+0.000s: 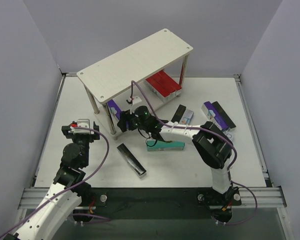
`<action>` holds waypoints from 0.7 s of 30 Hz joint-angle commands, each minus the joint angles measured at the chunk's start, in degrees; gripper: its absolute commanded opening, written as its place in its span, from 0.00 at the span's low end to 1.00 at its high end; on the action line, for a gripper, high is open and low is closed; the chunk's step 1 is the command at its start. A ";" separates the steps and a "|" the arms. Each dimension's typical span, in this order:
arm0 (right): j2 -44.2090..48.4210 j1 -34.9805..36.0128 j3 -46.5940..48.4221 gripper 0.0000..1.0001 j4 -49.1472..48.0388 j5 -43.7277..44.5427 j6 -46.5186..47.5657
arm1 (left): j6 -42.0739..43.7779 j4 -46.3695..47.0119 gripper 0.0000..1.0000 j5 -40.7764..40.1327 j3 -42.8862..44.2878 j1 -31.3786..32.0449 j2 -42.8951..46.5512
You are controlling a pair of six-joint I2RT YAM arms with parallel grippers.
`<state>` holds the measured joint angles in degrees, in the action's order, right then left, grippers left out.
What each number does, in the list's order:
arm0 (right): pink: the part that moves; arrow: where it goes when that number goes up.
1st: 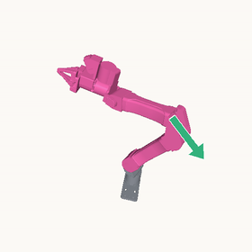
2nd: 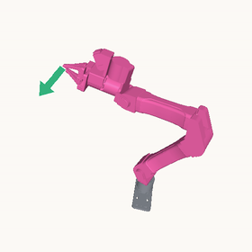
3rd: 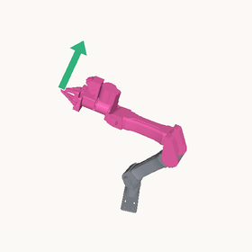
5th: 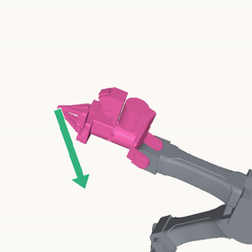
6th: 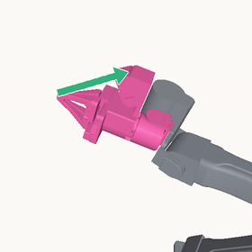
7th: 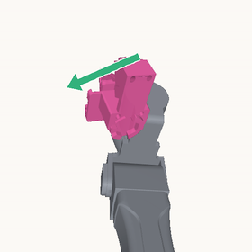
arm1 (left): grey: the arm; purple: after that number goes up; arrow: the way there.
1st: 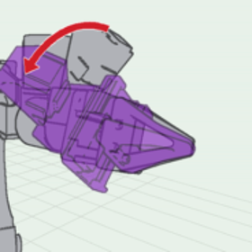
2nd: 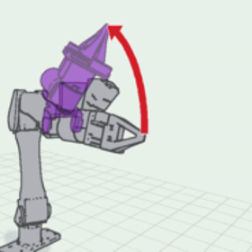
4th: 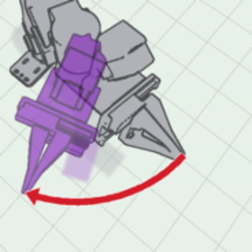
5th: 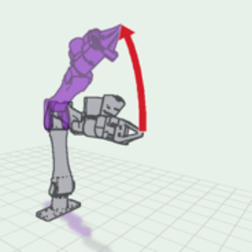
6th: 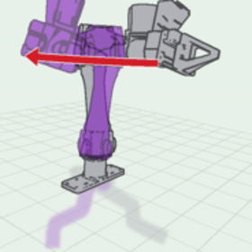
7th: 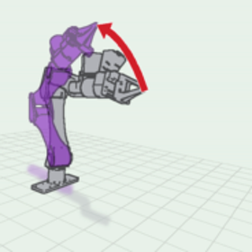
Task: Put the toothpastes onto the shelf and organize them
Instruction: Place the toothpaste on the shelf.
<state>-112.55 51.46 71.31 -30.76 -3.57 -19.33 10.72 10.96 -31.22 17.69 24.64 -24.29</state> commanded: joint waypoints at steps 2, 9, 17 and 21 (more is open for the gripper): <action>6.73 -2.94 -3.98 0.65 -11.58 -6.17 -10.71 | -1.05 2.31 0.94 1.43 0.15 -0.39 -0.05; 6.56 -6.81 -4.87 0.65 -18.19 -7.85 -18.45 | -1.31 2.31 0.94 1.60 0.15 -0.39 -0.14; -1.26 -8.57 2.51 0.65 -18.37 -8.03 -23.81 | -1.32 2.40 0.94 1.43 0.15 -0.39 0.04; -5.83 -8.31 6.91 0.64 -18.72 -8.64 -26.81 | -1.40 2.49 0.94 1.17 0.15 -0.39 0.30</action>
<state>-114.74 42.76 73.69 -44.82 -11.05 -41.82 10.07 10.96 -30.15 17.69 24.64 -24.34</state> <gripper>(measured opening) 0.648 0.938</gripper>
